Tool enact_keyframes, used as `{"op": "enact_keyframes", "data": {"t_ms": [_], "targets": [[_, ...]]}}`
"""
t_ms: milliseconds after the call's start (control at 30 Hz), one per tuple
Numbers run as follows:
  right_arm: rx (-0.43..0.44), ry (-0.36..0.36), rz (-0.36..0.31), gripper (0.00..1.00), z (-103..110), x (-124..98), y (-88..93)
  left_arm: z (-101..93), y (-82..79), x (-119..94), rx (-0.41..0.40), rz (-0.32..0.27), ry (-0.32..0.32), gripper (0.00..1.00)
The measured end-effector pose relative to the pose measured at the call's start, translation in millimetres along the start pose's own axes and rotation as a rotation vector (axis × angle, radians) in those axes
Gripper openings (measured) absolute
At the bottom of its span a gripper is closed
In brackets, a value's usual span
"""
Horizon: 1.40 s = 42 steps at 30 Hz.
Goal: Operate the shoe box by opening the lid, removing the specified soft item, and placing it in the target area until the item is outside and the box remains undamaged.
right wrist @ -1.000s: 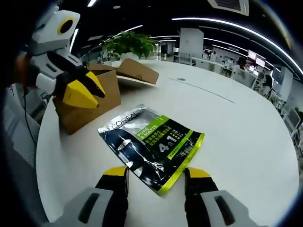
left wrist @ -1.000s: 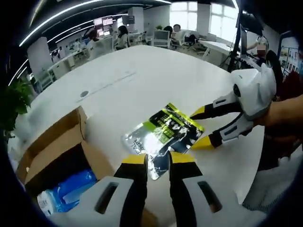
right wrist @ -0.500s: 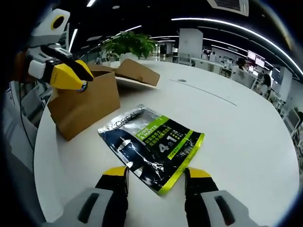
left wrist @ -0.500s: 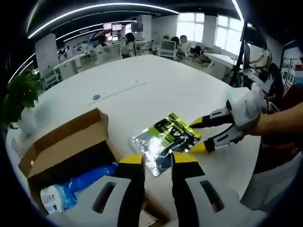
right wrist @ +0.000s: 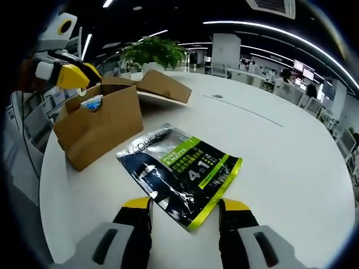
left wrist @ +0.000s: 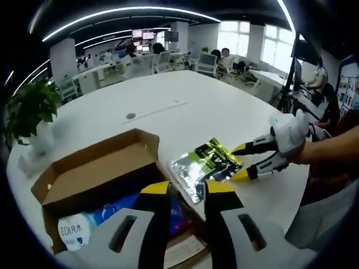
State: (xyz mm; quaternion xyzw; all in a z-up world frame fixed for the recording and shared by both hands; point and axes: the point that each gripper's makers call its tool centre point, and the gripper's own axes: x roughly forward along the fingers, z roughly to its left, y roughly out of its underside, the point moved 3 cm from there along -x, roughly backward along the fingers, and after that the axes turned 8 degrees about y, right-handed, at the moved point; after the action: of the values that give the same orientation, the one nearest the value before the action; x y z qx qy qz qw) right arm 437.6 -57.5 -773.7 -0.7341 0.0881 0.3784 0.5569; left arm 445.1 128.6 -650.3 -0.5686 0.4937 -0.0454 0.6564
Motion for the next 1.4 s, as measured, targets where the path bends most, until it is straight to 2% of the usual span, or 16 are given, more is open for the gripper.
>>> {"op": "enact_keyframes", "data": {"t_ms": [133, 400, 567, 733, 1000, 1200, 1400], "targets": [[0.003, 0.004, 0.001, 0.46, 0, 0, -1.6, 11.1, 3.7, -9, -0.005, 0.001, -0.016, 0.22], [0.005, 0.015, -0.009, 0.46, 0, -10, -6.7, 48.3, 18.2, -37, -0.021, 0.002, -0.061, 0.26], [0.010, 0.011, -0.016, 0.47, 3, -18, -13.8, 71.4, 32.0, -53, -0.019, 0.020, -0.088, 0.27], [0.002, 0.001, -0.017, 0.48, 9, -27, -22.2, 84.0, 48.1, -63, -0.042, 0.045, -0.088, 0.30], [-0.049, -0.029, -0.032, 0.51, 23, -43, -45.1, 103.7, 68.4, -85, -0.023, 0.083, -0.083, 0.35], [-0.072, -0.068, -0.032, 0.54, 36, -50, -64.6, 119.4, 72.9, -100, 0.004, 0.100, -0.094, 0.36], [-0.116, -0.124, -0.038, 0.56, 55, -53, -86.5, 126.2, 77.5, -109, 0.041, 0.127, -0.060, 0.41]]}}
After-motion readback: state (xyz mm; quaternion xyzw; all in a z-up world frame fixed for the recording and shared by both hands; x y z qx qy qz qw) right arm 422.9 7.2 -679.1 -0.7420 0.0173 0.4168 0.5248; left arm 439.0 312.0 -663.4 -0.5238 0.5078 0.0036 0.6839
